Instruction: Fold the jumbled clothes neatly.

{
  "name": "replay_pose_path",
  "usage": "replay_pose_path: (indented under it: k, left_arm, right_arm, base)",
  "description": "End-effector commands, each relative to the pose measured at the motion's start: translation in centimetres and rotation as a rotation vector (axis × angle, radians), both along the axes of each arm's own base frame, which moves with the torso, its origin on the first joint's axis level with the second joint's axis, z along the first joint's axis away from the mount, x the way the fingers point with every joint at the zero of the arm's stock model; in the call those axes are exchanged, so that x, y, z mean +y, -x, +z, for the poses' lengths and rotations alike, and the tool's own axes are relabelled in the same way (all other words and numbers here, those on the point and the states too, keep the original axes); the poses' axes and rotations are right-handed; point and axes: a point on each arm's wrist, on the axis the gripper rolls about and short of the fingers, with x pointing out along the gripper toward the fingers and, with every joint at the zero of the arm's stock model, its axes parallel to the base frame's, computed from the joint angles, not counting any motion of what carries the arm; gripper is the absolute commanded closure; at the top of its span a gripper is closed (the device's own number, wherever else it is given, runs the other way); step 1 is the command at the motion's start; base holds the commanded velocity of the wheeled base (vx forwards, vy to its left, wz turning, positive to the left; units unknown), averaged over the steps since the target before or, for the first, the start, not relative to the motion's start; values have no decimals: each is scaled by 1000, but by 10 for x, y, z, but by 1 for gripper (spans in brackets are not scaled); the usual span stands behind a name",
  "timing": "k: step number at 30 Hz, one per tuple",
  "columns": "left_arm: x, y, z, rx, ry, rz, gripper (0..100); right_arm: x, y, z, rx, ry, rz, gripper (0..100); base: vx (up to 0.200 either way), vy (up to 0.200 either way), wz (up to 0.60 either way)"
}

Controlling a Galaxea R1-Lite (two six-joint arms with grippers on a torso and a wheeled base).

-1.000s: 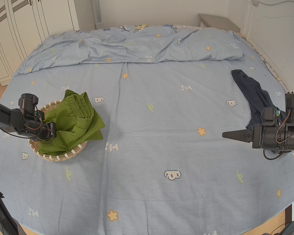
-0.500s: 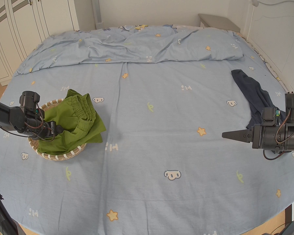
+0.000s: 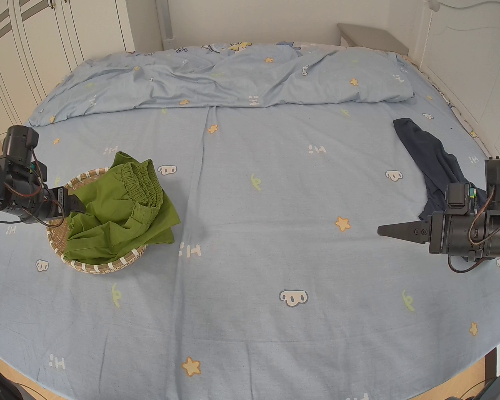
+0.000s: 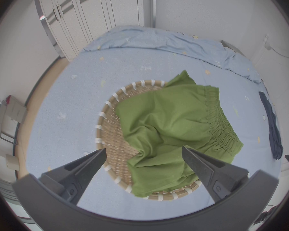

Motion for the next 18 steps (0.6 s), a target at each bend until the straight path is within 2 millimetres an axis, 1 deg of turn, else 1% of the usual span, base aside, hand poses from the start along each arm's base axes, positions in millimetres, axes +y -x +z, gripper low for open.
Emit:
replay_pose_path:
  k: [1, 2, 3, 4, 5, 6, 7, 8, 9, 11, 14, 15, 16, 17, 18]
  left_arm:
    - [-5, 37, 41, -109, -67, 39, 0]
    - [-8, 47, 48, -136, -74, 49, 0]
    - [-10, 52, 51, -146, -73, 50, 0]
    - [-21, 73, 58, -194, -59, 44, 0]
    - [-28, 91, 66, -250, -36, 42, 0]
    - [-32, 105, 72, -295, -18, 39, 0]
    - [-34, 114, 74, -316, -9, 34, 0]
    - [-43, 151, 81, -395, 9, -4, 0]
    - [-46, 169, 80, -422, 14, -27, 0]
    - [-50, 210, 75, -487, 23, -79, 0]
    - [-48, 261, 63, -567, 31, -105, 0]
    - [-47, 271, 59, -578, 33, -103, 0]
    - [-47, 271, 59, -578, 33, -103, 0]
    - [-44, 299, 46, -590, 31, -97, 0]
    - [-44, 299, 46, -590, 31, -97, 0]
  right_arm:
    - [-1, 8, 5, -23, -3, 3, 0]
    - [-2, 16, 8, -44, -5, 2, 0]
    - [-3, 21, 11, -56, -7, 1, 0]
    - [-8, 48, 22, -133, -10, 11, 0]
    - [-12, 71, 30, -207, -16, 30, 0]
    - [-15, 84, 34, -251, -15, 41, 0]
    - [-16, 92, 34, -273, -12, 49, 0]
    - [-23, 118, 31, -346, 9, 66, 0]
    - [-27, 129, 27, -379, 25, 67, 0]
    - [-35, 157, 21, -465, 35, 65, 0]
    - [-47, 193, 10, -546, 26, 19, 0]
    - [-49, 200, 7, -553, 28, 4, 0]
    - [-49, 200, 7, -553, 28, 4, 0]
    - [-54, 220, -2, -569, 37, -40, 0]
    - [-54, 220, -2, -569, 37, -40, 0]
  base:
    - [0, 0, 0]
    - [0, 0, 0]
    - [0, 0, 0]
    - [0, 0, 0]
    - [0, 0, 0]
    - [0, 0, 0]
    - [0, 0, 0]
    - [0, 0, 0]
    - [0, 0, 0]
    - [0, 0, 0]
    - [0, 0, 0]
    - [0, 0, 0]
    - [0, 0, 0]
    - [0, 0, 0]
    - [0, 0, 0]
